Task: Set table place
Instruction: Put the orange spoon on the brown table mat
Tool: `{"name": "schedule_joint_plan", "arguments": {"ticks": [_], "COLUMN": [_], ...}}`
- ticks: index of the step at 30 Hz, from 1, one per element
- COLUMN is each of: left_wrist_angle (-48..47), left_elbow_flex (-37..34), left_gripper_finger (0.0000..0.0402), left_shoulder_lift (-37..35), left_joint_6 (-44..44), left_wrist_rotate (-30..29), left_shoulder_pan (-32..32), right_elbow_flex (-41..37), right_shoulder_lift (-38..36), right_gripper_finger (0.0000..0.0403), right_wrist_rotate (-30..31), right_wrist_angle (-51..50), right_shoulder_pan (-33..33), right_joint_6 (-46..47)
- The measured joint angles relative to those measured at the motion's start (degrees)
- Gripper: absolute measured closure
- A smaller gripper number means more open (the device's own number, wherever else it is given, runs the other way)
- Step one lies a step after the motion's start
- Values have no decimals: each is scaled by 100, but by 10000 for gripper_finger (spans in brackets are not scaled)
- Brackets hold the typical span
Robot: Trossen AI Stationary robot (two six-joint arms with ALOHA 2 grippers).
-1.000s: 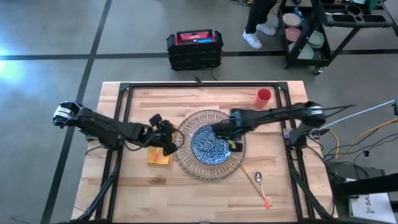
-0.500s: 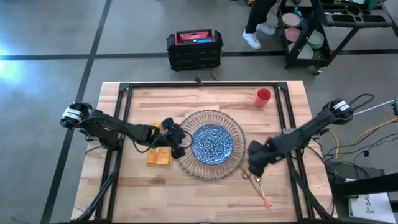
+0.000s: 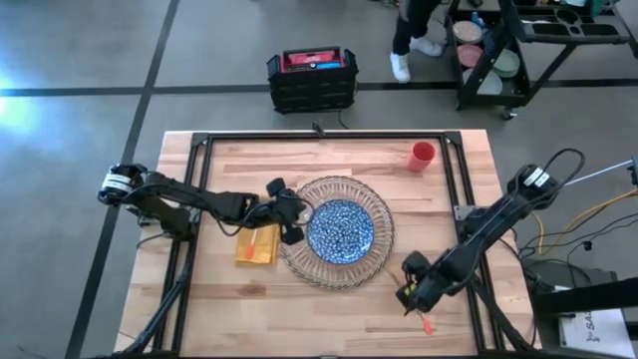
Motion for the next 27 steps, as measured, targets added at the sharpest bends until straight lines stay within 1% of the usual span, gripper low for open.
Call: {"name": "schedule_joint_plan", "arguments": {"ticks": [4,9,12,17,20,23,27], "left_wrist_angle": [95,336,417,451,493,561,601], "left_elbow_flex": [111,135,135,135,135,135,135], "left_gripper_finger": [402,402,402,402,402,402,402], "left_shoulder_lift": [0,0,0,0,0,0,0], "left_joint_6": [351,784,852,854,933,1081,1128], "left_wrist_rotate": [0,2,24,431,470,471,470], "left_shoulder_pan": [163,353,454,594,623,629,629], "right_elbow_flex": [140,393,544,639,607,548,528], "right_shoulder_lift": [374,814,1069,1325,1402,1438,1439], "right_gripper_finger": [277,291,296,301,309,332,389], "right_wrist_rotate": [-286,-392,-399,-406,-429,-451,-492], "right_wrist_angle": [-22,6,-25,-17,-15,-22,-62], "right_shoulder_pan": [217,438,450,403,389,347,278], "right_joint_6": [318,747,773,699,494,423,319]}}
